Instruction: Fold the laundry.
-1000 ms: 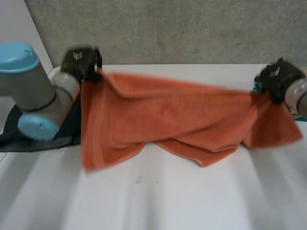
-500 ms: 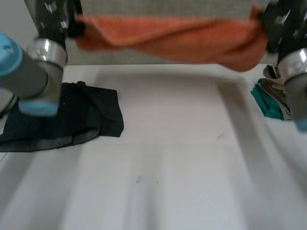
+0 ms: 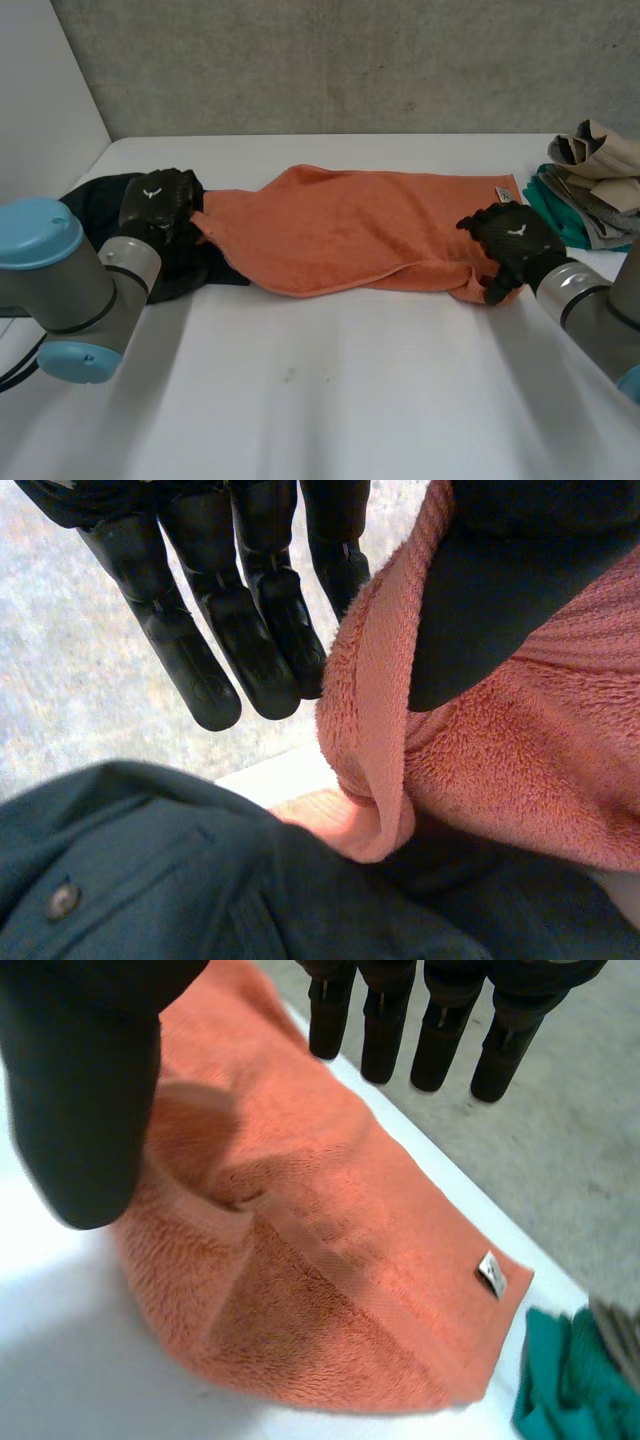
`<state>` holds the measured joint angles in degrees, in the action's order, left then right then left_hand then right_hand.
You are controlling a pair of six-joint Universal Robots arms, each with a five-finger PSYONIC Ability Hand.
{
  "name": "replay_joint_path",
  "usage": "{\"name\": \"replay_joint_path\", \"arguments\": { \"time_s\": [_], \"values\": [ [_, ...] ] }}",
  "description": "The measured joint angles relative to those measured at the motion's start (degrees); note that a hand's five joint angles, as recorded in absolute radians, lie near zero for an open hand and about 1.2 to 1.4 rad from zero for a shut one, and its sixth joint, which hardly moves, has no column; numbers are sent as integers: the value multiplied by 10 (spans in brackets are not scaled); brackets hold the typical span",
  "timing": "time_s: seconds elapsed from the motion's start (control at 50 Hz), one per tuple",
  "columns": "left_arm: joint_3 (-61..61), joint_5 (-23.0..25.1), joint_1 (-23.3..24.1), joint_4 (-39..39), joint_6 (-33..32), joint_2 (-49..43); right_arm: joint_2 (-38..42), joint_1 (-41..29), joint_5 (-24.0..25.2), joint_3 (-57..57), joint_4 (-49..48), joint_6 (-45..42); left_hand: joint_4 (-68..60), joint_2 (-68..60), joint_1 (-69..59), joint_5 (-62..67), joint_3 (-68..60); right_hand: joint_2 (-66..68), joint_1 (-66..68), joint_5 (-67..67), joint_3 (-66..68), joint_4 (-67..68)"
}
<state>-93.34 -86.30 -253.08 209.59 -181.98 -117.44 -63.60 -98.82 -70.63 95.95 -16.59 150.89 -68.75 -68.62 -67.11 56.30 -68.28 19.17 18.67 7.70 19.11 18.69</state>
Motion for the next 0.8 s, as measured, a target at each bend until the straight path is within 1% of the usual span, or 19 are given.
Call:
{"name": "replay_joint_path", "arguments": {
  "time_s": [0.06, 0.14, 0.22, 0.32, 0.42, 0.48, 0.5, 0.52, 0.58, 0.6, 0.66, 0.68, 0.72, 0.8],
  "values": [
    [-7, 0, 1, 0, 1, 17, -12, 12, -1, -9, 24, 76, 0, 0, 0, 0, 0, -19, -12, -23, -24, -19],
    [-12, 0, 5, 0, 2, 34, -27, 38, 2, -26, 80, 167, 0, 0, 0, 0, 0, -23, -12, -29, -30, -19],
    [-14, 0, 7, 0, 4, 40, -28, 64, 6, -49, 140, 206, 0, 0, 0, 0, 0, -23, -12, -27, -29, -19],
    [-13, 0, 8, 0, 5, 41, -11, 77, 9, -77, 192, 204, 0, 0, 0, 0, 0, -21, -11, -13, -27, -18],
    [-13, -1, 7, 0, 6, 40, 13, 79, 13, -107, 232, 150, 0, 0, 0, 0, 0, -19, -10, 2, -22, -16],
    [-13, -1, 7, 0, 7, 40, 23, 78, 19, -124, 239, 81, 0, 0, 0, 0, 0, -6, -9, 23, 2, 5],
    [-13, -1, 6, 0, 7, 40, 28, 77, 23, -133, 241, 42, 0, 0, 0, 0, 0, 1, 0, 31, 10, 15],
    [-13, 0, 6, 0, 7, 40, 29, 77, 25, -136, 242, 31, 0, 0, 0, 0, 0, 11, 18, 43, 22, 27],
    [-13, 0, 6, 0, 9, 40, 44, 74, 36, -165, 244, -58, 0, 0, 0, 0, 0, 42, 57, 73, 52, 57],
    [-13, 0, 6, 0, 11, 40, 52, 72, 43, -178, 246, -91, 0, 0, 0, 0, 0, 45, 60, 75, 54, 61],
    [-13, 0, 6, 0, 16, 40, 70, 69, 60, -207, 252, -149, 0, 0, 0, 0, 0, 45, 60, 77, 55, 62],
    [-13, 0, 6, 0, 16, 40, 70, 69, 60, -207, 252, -149, 0, 0, 0, 0, 0, 45, 60, 77, 55, 62],
    [-12, 0, 5, 0, 22, 39, 98, 67, 85, -243, 266, -193, 0, 0, 0, 0, 0, 46, 60, 78, 55, 63],
    [-12, 1, 4, 0, 26, 39, 139, 66, 116, -293, 297, -220, 0, 0, 0, 0, 0, 64, 72, 89, 68, 76]
  ]
}}
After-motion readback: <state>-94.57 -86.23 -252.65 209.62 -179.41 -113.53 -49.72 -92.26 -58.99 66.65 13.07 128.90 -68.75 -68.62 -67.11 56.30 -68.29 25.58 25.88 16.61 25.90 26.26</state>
